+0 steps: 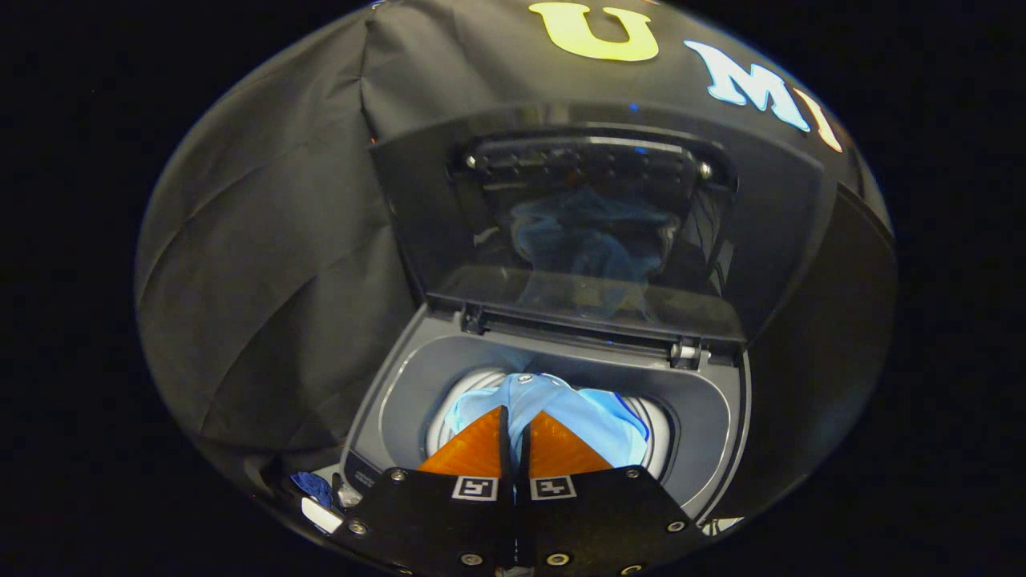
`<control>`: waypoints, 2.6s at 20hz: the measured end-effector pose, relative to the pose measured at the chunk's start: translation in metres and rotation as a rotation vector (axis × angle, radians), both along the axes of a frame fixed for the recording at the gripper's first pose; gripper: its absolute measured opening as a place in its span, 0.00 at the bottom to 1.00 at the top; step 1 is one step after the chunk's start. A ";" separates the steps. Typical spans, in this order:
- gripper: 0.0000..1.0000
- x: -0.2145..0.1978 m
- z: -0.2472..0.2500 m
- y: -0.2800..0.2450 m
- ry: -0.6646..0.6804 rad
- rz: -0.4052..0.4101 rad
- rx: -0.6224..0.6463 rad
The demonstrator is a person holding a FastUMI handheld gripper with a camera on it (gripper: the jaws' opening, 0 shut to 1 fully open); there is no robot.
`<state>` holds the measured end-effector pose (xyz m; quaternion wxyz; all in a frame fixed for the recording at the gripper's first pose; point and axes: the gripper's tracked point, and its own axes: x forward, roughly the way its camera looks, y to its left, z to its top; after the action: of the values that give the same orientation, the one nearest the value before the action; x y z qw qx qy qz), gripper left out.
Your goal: Put the clothes into the washing machine and then close the washing machine lid.
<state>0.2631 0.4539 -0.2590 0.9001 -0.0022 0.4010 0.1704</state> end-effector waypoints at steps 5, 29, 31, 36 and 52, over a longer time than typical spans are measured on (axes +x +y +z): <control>0.01 0.008 -0.045 -0.007 0.077 -0.063 -0.020; 0.96 -0.012 -0.090 -0.031 0.272 -0.182 -0.096; 0.96 -0.004 -0.058 -0.029 0.214 -0.185 -0.079; 0.96 0.008 0.042 -0.017 0.039 -0.135 -0.056; 0.96 0.103 0.200 -0.030 -0.200 -0.247 0.004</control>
<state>0.3660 0.4238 -0.0593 0.9497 0.0321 0.3061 0.0580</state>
